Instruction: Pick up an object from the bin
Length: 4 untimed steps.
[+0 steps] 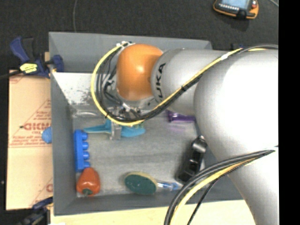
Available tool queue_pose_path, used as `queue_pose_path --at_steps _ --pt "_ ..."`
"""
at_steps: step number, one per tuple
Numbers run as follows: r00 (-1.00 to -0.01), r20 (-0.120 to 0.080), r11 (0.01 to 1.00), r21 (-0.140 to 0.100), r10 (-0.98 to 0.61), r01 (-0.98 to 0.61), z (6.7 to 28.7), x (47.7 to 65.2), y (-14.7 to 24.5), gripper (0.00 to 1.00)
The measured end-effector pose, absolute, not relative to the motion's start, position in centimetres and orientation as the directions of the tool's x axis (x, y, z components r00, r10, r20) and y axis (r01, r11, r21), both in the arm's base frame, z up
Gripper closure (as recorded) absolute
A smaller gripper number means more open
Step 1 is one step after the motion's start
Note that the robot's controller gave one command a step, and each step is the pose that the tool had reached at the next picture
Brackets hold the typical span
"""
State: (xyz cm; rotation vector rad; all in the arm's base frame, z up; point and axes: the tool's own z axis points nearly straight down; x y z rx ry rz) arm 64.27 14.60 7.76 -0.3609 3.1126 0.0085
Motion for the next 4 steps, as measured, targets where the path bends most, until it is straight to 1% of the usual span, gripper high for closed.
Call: queue_pose_path --at_steps 1,2,3,4 --pt "-0.974 -0.012 0.974 0.005 -0.228 -0.228 8.9 64.3 14.6 1.00" --pt "-0.974 -0.011 0.974 0.005 -0.228 -0.228 11.0 64.3 14.5 1.00" --pt "-0.974 -0.006 0.974 0.005 -0.227 -0.227 13.9 64.2 14.5 1.00" --pt "-0.974 -0.014 0.974 0.004 -0.227 -0.227 17.2 64.4 14.5 1.00"
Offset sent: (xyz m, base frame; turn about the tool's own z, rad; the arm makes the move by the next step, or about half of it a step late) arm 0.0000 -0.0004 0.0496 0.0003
